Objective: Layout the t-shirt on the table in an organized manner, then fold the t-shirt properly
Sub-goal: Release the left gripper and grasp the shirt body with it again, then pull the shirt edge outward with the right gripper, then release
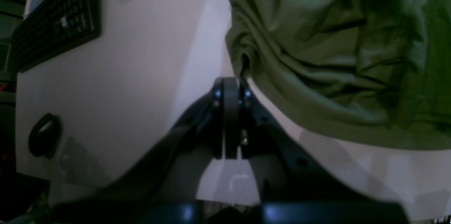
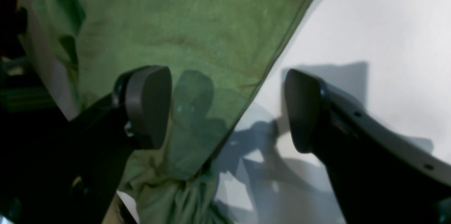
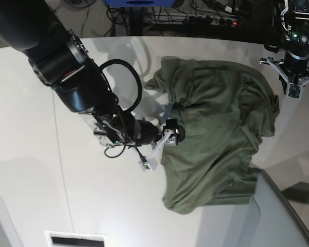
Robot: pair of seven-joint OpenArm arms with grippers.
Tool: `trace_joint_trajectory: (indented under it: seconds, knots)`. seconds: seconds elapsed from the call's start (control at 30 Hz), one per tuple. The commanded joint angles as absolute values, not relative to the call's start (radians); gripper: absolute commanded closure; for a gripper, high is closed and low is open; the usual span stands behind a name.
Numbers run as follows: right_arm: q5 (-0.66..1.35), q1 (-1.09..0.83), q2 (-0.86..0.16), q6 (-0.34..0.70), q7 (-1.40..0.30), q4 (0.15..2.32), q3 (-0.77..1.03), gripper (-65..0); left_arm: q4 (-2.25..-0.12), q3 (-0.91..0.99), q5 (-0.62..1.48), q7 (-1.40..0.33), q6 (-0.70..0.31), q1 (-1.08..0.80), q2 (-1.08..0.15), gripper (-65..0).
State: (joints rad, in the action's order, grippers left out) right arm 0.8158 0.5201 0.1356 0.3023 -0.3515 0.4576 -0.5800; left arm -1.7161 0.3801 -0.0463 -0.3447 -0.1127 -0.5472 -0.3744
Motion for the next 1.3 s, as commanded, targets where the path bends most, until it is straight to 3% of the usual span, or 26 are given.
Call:
trace_joint_trajectory:
  seconds: [0.0,0.27,0.5,0.57,0.67,0.7,0.83,1.0,1.27]
  knots:
    - [0.820,0.545,0.140,0.298,-0.354,0.466,-0.590,-47.4,-1.736,0.390,-0.050,-0.325,-0.105,-0.549,-0.392,0.0]
    - [0.820,0.550,0.142,0.298,-0.351,0.466,-0.604,-47.4,-1.693,0.400,-0.048,-0.325,-0.105,-0.545,-0.392,0.0]
    - [0.819,0.539,0.127,0.292,-0.349,0.518,-0.611,-45.5,-1.695,0.309,-0.050,-0.332,-0.105,-0.352,-0.326,0.0]
    - [0.822,0.513,0.082,0.292,-0.349,0.599,-0.611,-34.4,-1.678,0.255,-0.050,-0.335,-0.105,-0.277,-0.298,0.0]
    - [0.822,0.455,0.021,0.286,-0.349,0.780,-0.608,-6.2,-1.616,0.197,-0.050,-0.415,-0.104,-0.143,-0.263,0.0]
    - [0.822,0.435,0.004,0.262,-0.352,0.831,-0.596,0.0,-1.583,0.191,-0.050,-0.441,-0.104,-0.102,-0.251,0.0]
    - [0.816,0.337,-0.064,0.128,-0.354,1.012,-0.521,-3.6,-1.443,0.180,-0.071,-0.452,-0.102,0.010,-0.236,0.0]
    - [0.822,0.288,-0.151,0.122,-0.354,1.158,-0.506,-0.2,-1.221,0.114,-0.151,-0.424,-0.104,0.096,-0.211,0.0]
    - [0.822,0.225,-0.170,0.122,-0.354,1.173,-0.406,-0.2,-1.066,-0.085,-0.159,-0.300,-0.079,0.113,-0.183,0.0]
